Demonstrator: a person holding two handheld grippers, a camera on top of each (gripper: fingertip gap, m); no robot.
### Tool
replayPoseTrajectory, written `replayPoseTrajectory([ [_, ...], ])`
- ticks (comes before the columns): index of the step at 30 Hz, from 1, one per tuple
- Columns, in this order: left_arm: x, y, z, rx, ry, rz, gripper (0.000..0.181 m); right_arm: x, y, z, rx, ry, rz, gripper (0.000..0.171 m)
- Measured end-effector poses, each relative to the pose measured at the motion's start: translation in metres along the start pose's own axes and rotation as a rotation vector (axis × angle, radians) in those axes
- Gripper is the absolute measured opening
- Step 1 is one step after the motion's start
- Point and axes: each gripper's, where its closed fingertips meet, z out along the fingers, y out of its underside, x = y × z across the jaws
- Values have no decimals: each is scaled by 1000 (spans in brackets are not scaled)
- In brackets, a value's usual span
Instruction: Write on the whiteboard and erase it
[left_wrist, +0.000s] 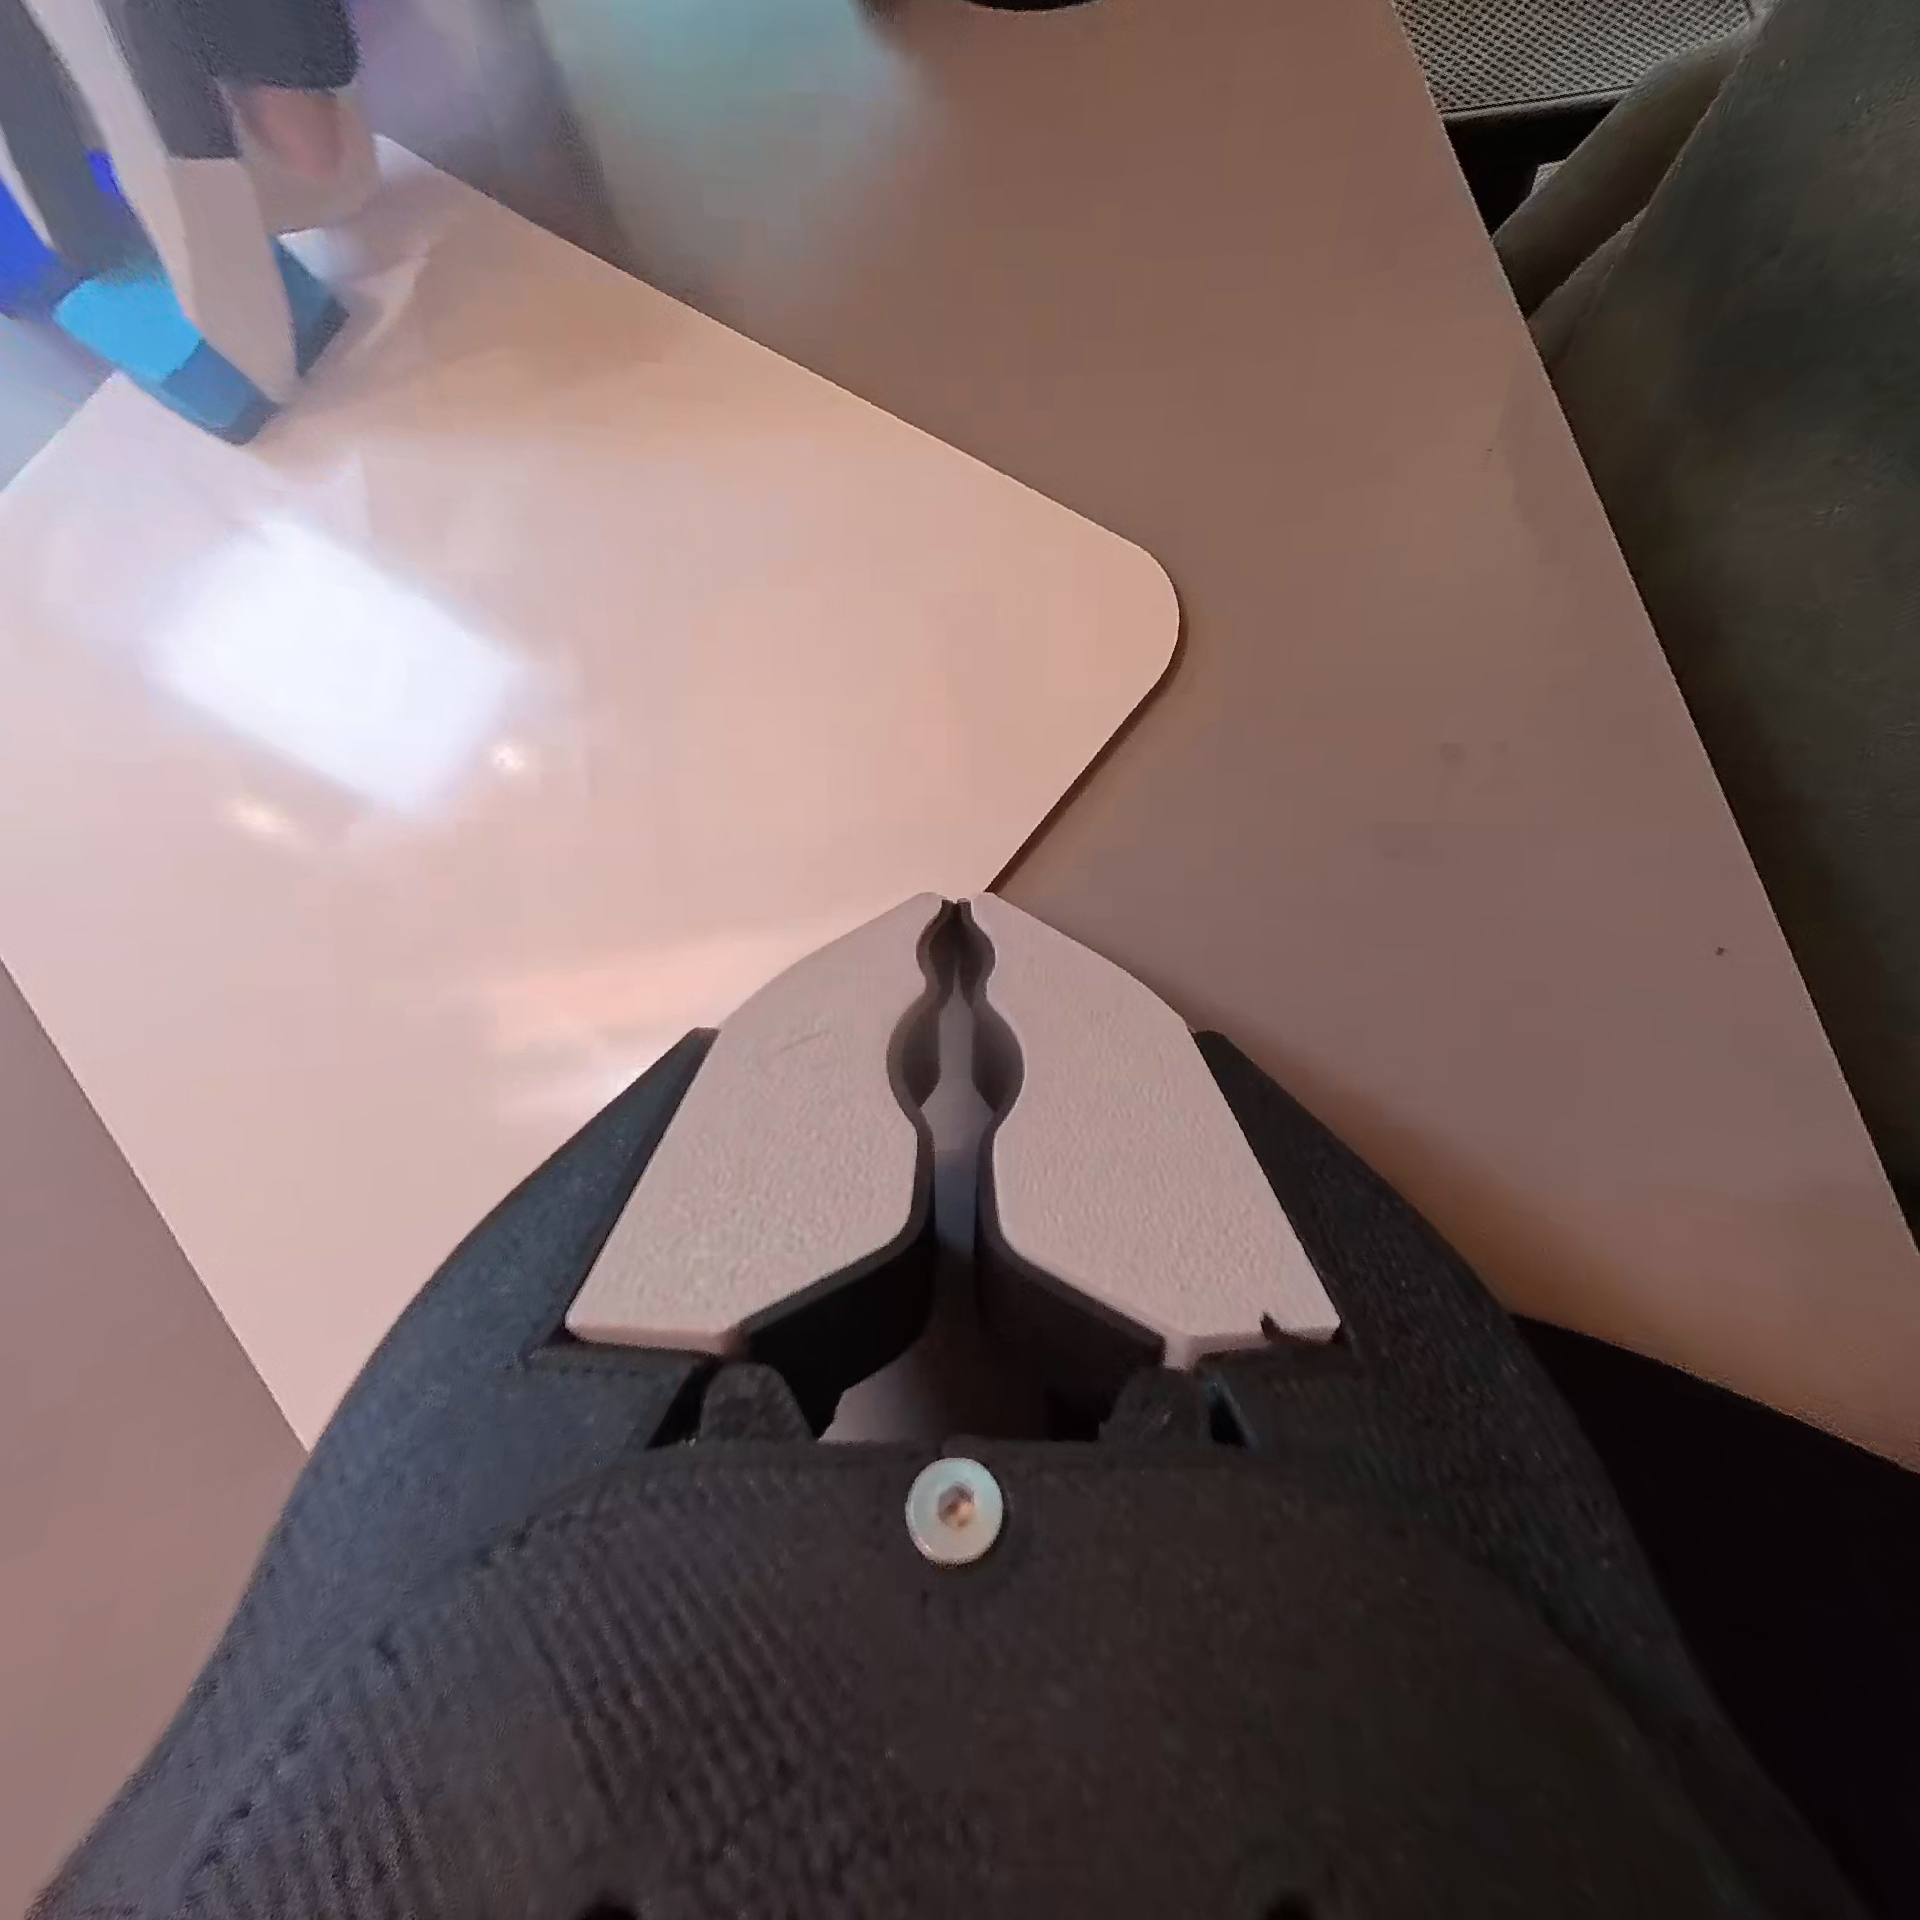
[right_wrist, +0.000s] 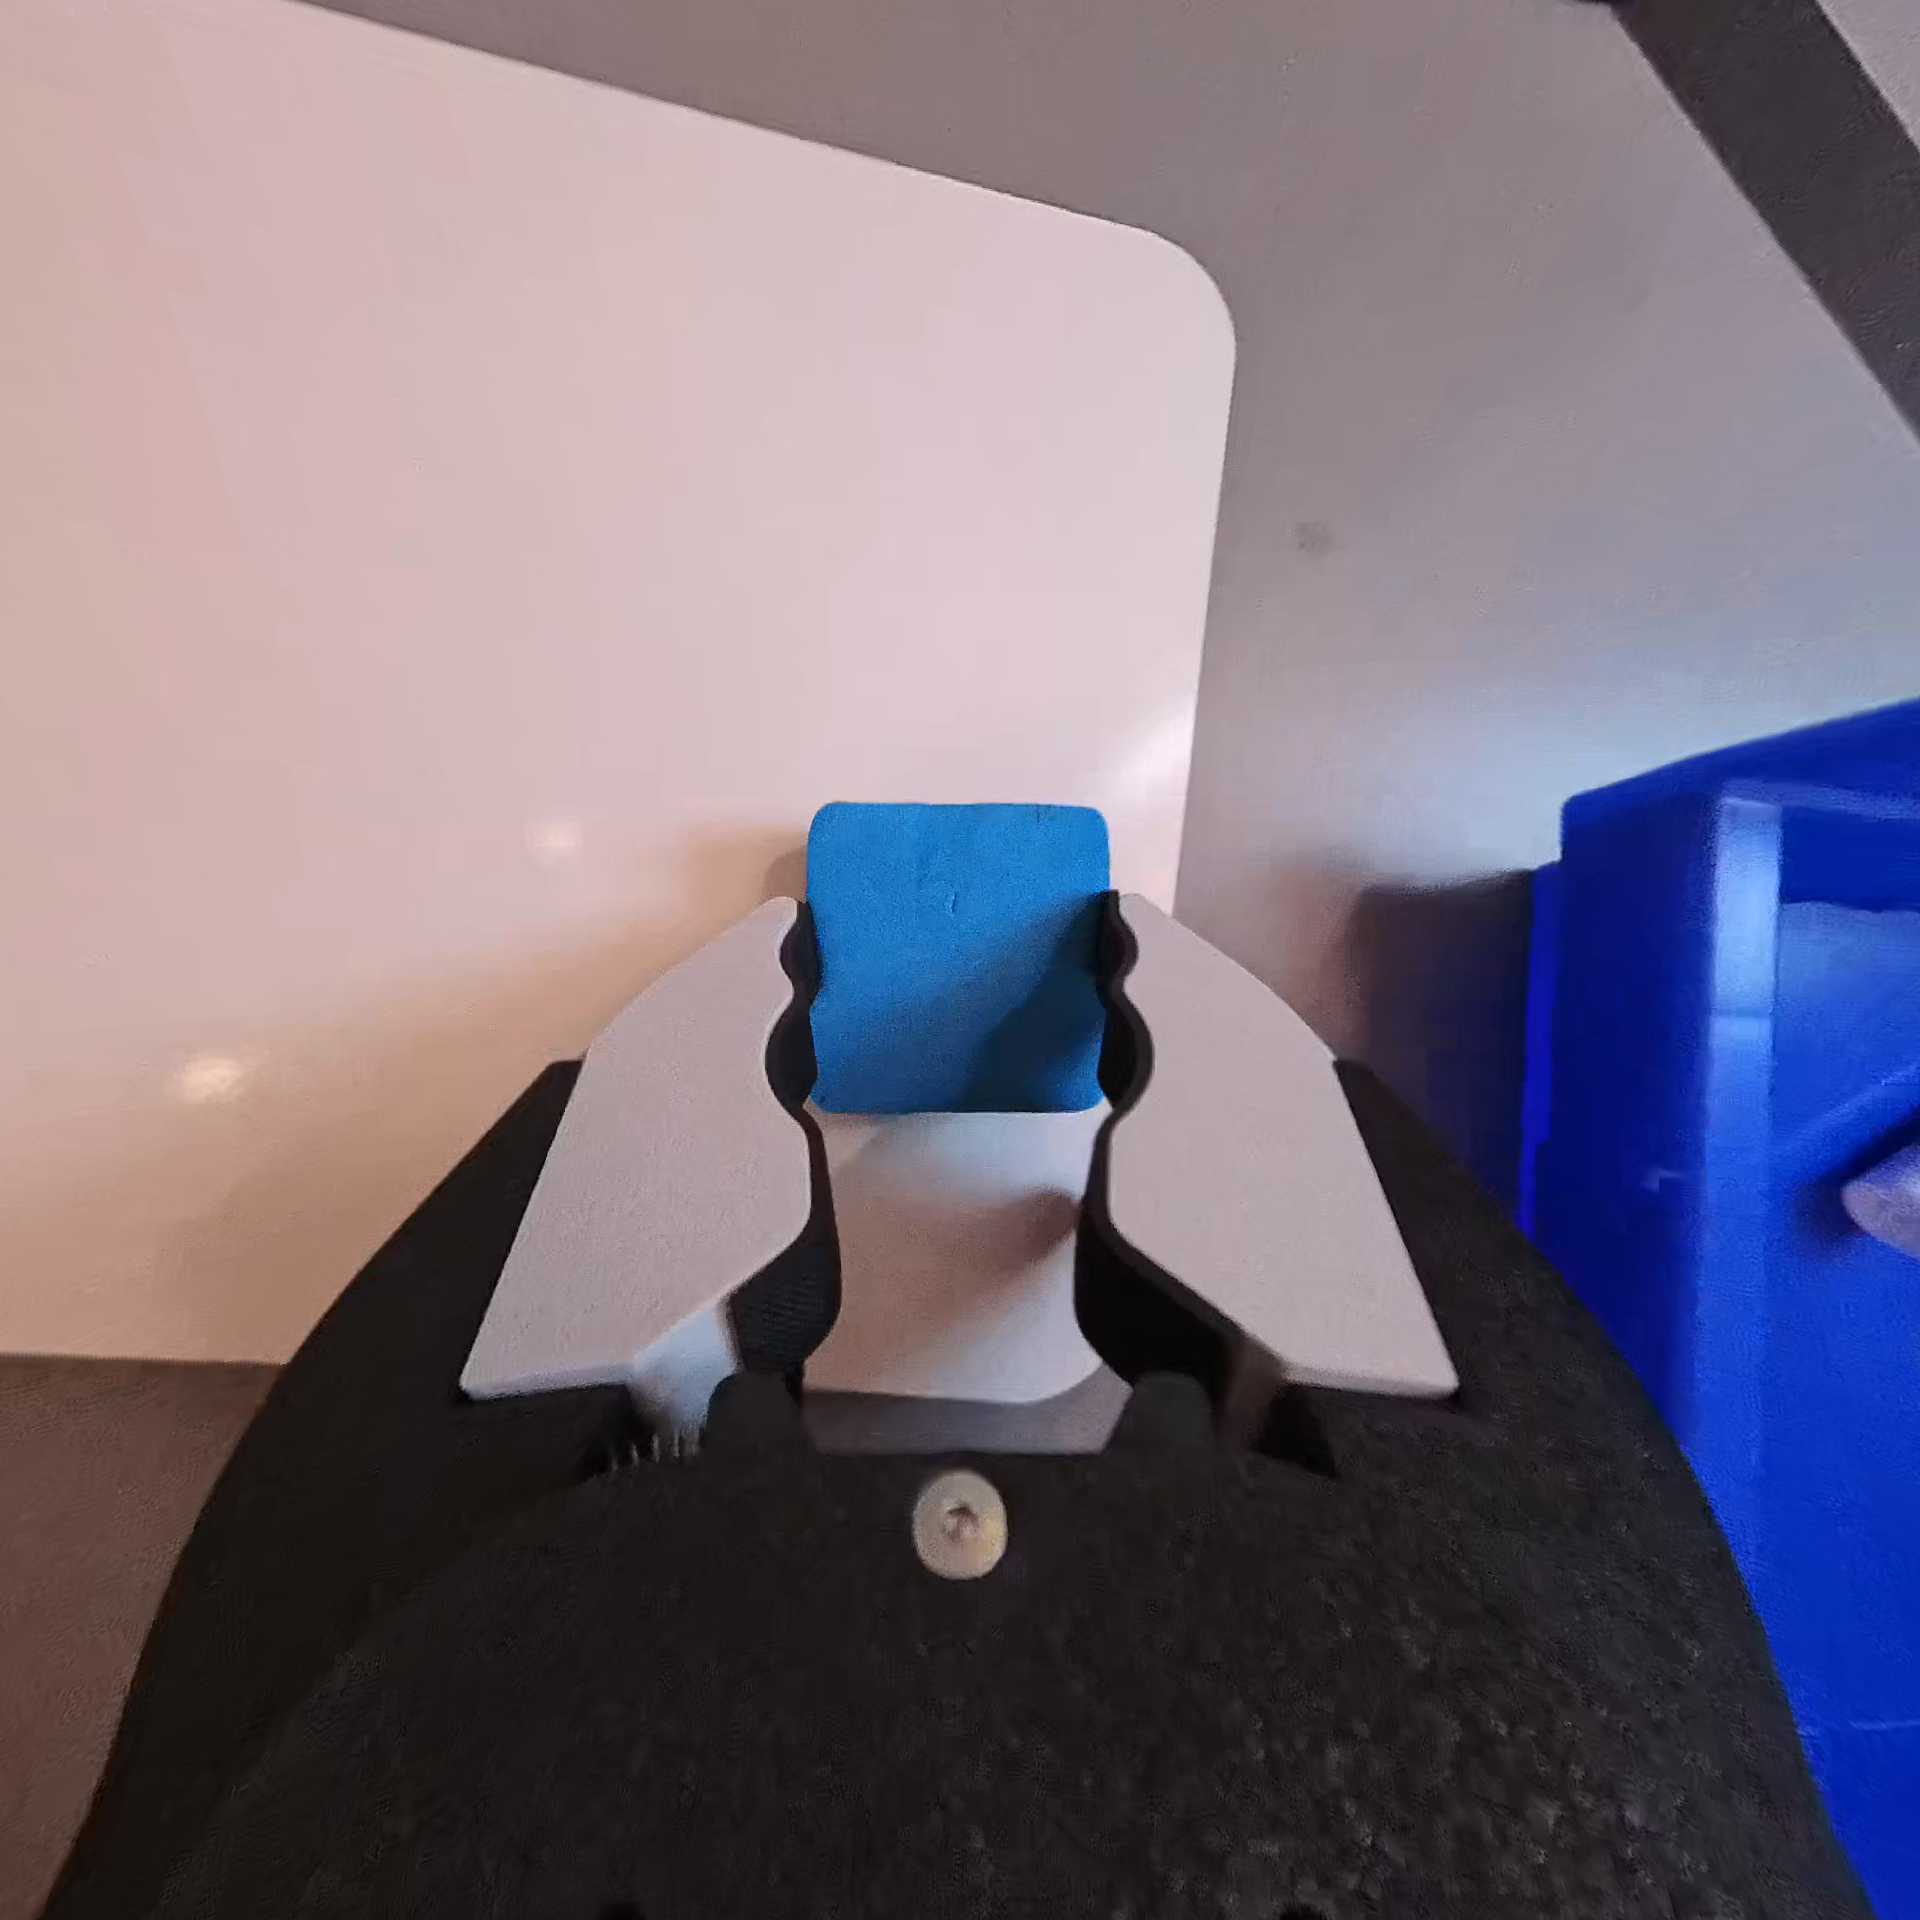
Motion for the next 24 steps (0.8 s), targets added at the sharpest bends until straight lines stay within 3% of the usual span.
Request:
replayPoseTrajectory([
  [13,0,0,-1,5,7,-10,0,-58,23,-27,-7,-16,-126,53],
  [16,-7,-9,-8,71,-11,-35,0,-66,20,-28,3,-19,-171,53],
  [20,-35,-29,-30,259,-73,-173,16,-77,-6,-28,111,-68,-151,53],
  [24,-59,-28,-45,361,-156,-282,30,-56,-47,-19,186,-95,-32,53],
])
